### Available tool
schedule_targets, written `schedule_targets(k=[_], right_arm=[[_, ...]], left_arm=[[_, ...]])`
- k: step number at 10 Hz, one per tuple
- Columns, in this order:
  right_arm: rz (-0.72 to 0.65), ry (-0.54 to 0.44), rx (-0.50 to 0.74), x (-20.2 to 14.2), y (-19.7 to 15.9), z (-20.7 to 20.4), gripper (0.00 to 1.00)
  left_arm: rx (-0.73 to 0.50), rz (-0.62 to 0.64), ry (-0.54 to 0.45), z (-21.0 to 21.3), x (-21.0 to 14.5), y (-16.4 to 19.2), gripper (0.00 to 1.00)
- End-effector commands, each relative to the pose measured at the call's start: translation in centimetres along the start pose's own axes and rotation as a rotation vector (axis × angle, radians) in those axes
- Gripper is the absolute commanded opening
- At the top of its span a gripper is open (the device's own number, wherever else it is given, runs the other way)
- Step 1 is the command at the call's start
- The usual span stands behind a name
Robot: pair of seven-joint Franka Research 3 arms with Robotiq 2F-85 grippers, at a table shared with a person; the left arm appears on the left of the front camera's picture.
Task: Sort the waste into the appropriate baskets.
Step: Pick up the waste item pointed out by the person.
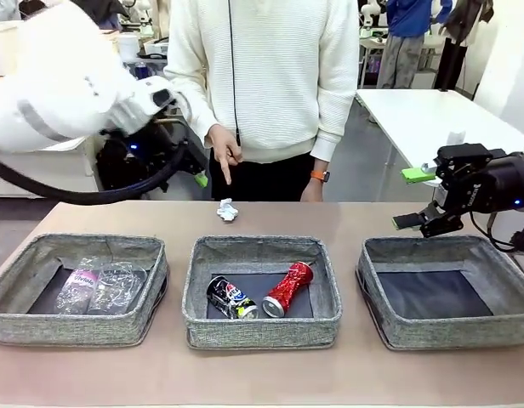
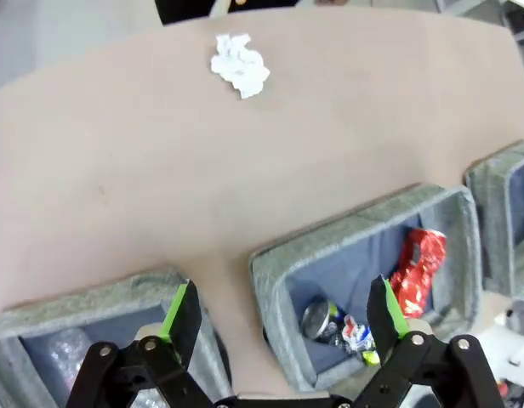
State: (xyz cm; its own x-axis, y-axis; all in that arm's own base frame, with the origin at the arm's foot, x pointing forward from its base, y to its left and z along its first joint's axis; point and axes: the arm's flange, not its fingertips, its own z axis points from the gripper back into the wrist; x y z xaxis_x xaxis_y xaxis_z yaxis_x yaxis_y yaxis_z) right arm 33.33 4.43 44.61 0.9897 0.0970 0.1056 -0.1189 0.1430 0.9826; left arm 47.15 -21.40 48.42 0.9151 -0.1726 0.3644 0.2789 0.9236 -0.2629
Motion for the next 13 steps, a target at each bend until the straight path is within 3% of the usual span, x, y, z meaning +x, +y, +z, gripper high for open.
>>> schedule_targets(k=[1, 8, 11, 13], right_arm=[[0.010, -0.002, 0.011, 0.0, 0.3, 0.1, 1.00], [0.010, -0.002, 0.011, 0.0, 0.3, 0.1, 1.00], [0.010, -0.002, 0.011, 0.0, 0.3, 0.1, 1.00], [0.010, -0.002, 0.011, 0.0, 0.3, 0.1, 1.00]], left_arm=[[0.110, 0.073, 0.018, -3.3, 3.6, -1.3, 1.00], [0.216, 0.079, -0.004, -14.6, 7.0, -0.9, 1.00], [0.259, 0.119, -0.146, -18.0, 7.5, 0.4, 1.00], [0.228, 0.146, -0.157, -20.3, 8.5, 1.9, 1.00]])
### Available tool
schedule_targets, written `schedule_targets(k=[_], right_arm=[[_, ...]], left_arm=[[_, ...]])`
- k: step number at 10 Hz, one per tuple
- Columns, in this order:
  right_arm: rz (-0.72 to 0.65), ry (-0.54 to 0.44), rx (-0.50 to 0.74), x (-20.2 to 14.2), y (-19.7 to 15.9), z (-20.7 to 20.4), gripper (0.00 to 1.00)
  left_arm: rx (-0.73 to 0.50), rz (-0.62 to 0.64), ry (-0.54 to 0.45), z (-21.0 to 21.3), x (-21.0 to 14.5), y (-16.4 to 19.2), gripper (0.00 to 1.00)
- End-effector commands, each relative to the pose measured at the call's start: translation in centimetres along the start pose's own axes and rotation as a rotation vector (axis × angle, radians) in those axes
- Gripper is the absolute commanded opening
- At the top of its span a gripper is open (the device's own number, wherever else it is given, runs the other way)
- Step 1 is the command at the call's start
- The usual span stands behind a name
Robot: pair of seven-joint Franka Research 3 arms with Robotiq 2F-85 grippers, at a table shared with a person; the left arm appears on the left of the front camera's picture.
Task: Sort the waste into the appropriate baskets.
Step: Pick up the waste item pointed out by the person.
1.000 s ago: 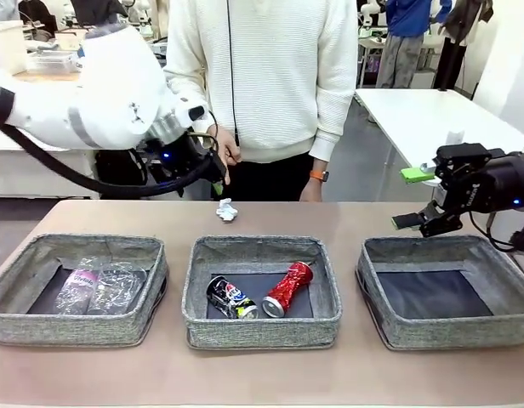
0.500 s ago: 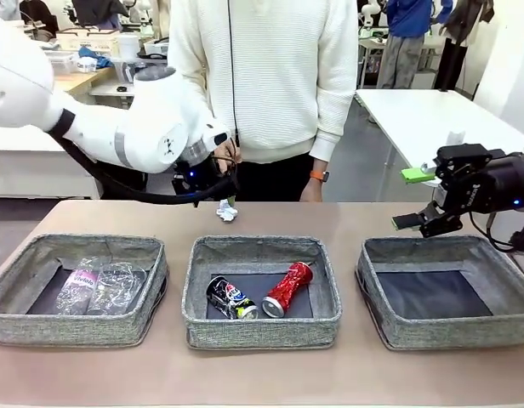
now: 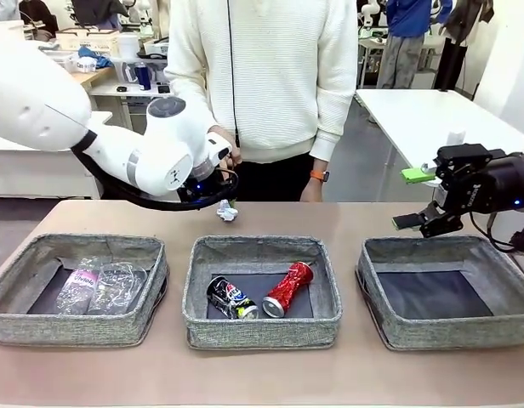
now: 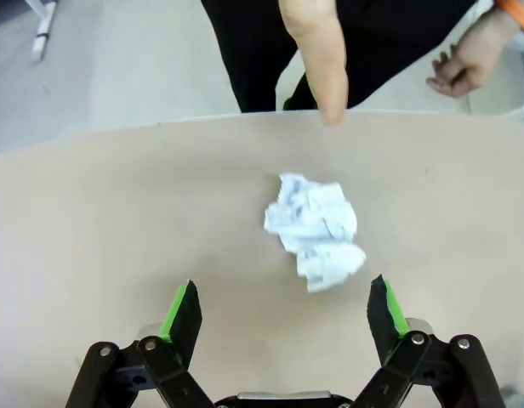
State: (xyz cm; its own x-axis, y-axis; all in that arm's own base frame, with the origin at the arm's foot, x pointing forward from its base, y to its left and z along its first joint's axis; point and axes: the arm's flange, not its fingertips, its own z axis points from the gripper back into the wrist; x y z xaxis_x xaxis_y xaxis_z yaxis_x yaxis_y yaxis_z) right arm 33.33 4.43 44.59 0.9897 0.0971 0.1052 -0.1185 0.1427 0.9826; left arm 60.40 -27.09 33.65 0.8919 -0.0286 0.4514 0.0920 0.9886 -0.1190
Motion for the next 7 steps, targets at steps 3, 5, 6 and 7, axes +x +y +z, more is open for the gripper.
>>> schedule_targets(k=[3, 5, 6, 7], right_arm=[[0.010, -0.002, 0.011, 0.0, 0.3, 0.1, 1.00], [0.010, -0.002, 0.011, 0.0, 0.3, 0.1, 1.00], [0.010, -0.002, 0.011, 0.0, 0.3, 0.1, 1.00], [0.010, -0.002, 0.011, 0.0, 0.3, 0.1, 1.00]], left_arm=[[0.009, 0.042, -0.097, -3.1, 1.5, -0.4, 1.00], [0.001, 0.019, -0.102, -3.9, 1.9, -0.5, 1.00], [0.000, 0.009, -0.093, -4.2, 2.0, -0.7, 1.00], [-0.003, -0.002, -0.087, -4.3, 2.0, -0.9, 1.00]])
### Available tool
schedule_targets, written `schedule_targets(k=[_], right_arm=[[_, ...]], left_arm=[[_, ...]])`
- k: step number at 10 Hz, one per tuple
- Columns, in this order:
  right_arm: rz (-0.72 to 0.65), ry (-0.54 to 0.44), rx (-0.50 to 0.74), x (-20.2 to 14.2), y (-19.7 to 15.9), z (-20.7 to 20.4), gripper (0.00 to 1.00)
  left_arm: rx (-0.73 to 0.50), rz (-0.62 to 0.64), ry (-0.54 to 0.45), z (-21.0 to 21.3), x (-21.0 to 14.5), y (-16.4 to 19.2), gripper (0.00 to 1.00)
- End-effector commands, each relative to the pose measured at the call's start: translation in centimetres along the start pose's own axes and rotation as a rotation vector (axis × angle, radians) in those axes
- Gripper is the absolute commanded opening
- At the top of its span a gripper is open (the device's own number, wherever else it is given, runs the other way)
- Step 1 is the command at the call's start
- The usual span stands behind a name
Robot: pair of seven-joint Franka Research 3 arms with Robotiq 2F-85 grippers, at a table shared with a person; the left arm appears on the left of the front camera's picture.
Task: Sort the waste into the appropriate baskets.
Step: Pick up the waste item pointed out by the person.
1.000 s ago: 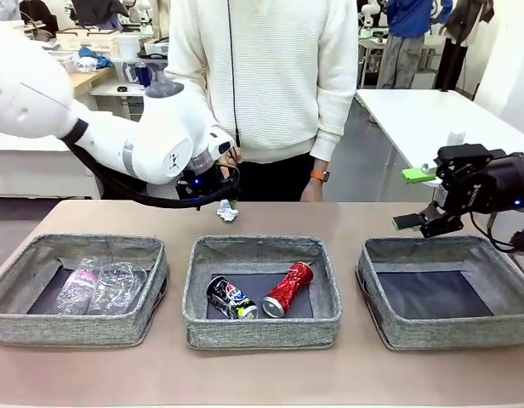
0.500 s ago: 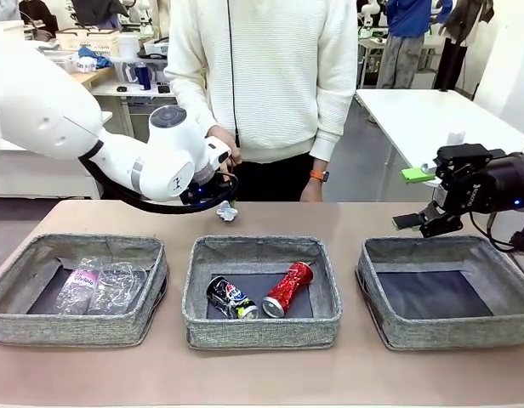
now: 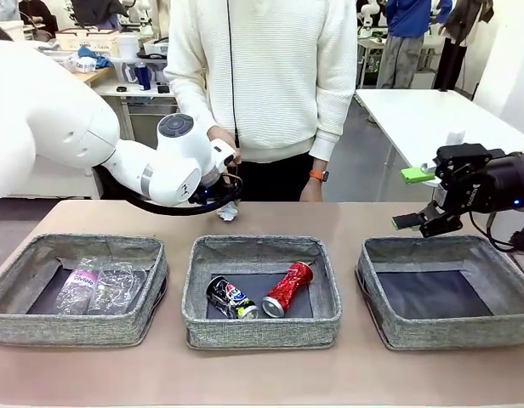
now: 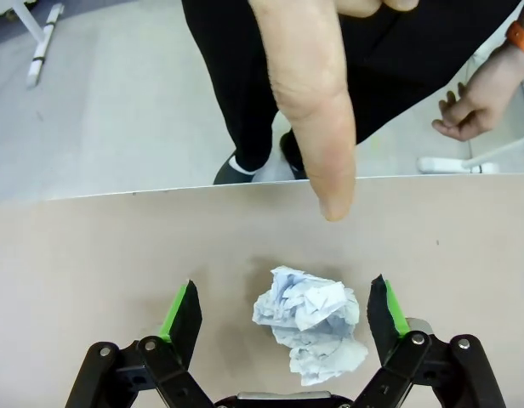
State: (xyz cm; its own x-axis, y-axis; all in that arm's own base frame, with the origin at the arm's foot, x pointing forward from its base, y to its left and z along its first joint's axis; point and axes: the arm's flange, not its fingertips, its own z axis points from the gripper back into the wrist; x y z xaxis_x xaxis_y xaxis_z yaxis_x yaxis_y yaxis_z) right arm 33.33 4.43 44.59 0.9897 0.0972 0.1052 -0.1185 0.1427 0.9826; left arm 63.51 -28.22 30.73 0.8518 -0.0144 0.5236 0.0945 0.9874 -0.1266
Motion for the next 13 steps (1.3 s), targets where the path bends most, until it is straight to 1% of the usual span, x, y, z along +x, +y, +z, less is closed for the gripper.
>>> schedule_targets(k=[1, 2, 3, 4, 5, 6, 13], right_arm=[[0.010, -0.002, 0.011, -0.03, 0.26, 0.07, 1.00], [0.010, -0.002, 0.011, -0.03, 0.26, 0.07, 1.00], [0.010, -0.002, 0.011, -0.03, 0.26, 0.07, 1.00], [0.010, -0.002, 0.011, -0.03, 0.26, 0.07, 1.00], [0.010, -0.002, 0.011, -0.03, 0.26, 0.07, 1.00], [0.010, -0.002, 0.011, -0.03, 0.26, 0.07, 1.00], [0.010, -0.002, 0.011, -0.03, 0.26, 0.07, 1.00]], left_arm=[[0.003, -0.003, 0.009, -0.23, 0.60, -0.44, 1.00], [0.000, -0.006, 0.007, -0.13, 0.58, -0.34, 0.40], [0.003, -0.011, 0.003, -0.01, 0.50, -0.36, 0.40], [0.007, -0.023, -0.003, 0.11, 0.35, -0.44, 0.00], [0.008, -0.028, -0.009, 0.17, 0.26, -0.47, 0.38], [0.007, -0.032, -0.012, 0.14, 0.20, -0.46, 0.00], [0.015, -0.034, -0.009, 0.14, -0.04, -0.51, 0.00]])
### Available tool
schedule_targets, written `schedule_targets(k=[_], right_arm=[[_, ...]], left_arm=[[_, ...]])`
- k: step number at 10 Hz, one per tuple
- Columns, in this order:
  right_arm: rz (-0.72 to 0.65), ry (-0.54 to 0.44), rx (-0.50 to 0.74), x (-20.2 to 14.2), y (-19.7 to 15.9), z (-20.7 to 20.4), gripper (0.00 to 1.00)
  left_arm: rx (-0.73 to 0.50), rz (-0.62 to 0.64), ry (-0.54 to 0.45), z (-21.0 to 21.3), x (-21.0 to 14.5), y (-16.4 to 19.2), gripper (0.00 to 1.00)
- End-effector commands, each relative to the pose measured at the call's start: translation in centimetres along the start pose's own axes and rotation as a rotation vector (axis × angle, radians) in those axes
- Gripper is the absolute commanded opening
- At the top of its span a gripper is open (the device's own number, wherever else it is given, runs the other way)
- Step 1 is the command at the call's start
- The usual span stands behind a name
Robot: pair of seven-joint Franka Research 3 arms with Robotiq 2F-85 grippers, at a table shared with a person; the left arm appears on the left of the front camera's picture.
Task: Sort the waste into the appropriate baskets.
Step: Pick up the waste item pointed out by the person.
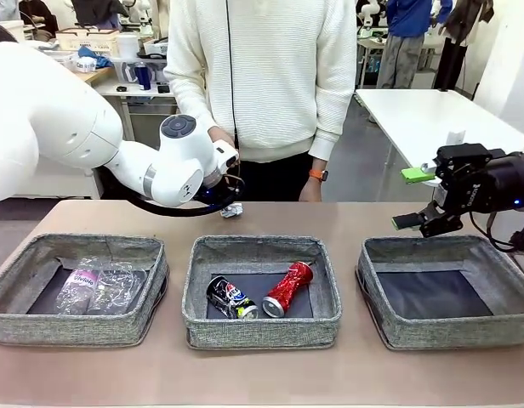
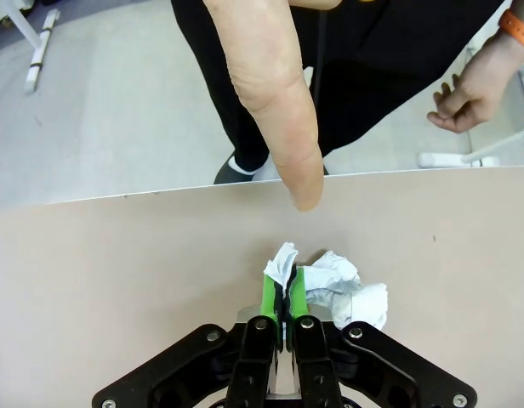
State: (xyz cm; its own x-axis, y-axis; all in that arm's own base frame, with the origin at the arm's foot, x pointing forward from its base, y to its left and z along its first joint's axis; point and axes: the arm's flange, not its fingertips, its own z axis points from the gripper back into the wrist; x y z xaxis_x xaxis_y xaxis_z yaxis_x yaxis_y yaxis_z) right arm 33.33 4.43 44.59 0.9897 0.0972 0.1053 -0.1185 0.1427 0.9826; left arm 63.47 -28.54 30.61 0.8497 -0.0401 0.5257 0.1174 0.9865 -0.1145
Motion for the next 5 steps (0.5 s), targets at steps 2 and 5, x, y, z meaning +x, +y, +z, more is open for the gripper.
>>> schedule_targets(k=[2, 5], right_arm=[[0.010, -0.002, 0.011, 0.0, 0.3, 0.1, 1.00], [0.010, -0.002, 0.011, 0.0, 0.3, 0.1, 1.00]], left_arm=[[0.018, -0.006, -0.012, 0.4, 0.0, -0.2, 0.00], [-0.025, 0.013, 0.012, 4.9, -0.3, -0.4, 0.00]])
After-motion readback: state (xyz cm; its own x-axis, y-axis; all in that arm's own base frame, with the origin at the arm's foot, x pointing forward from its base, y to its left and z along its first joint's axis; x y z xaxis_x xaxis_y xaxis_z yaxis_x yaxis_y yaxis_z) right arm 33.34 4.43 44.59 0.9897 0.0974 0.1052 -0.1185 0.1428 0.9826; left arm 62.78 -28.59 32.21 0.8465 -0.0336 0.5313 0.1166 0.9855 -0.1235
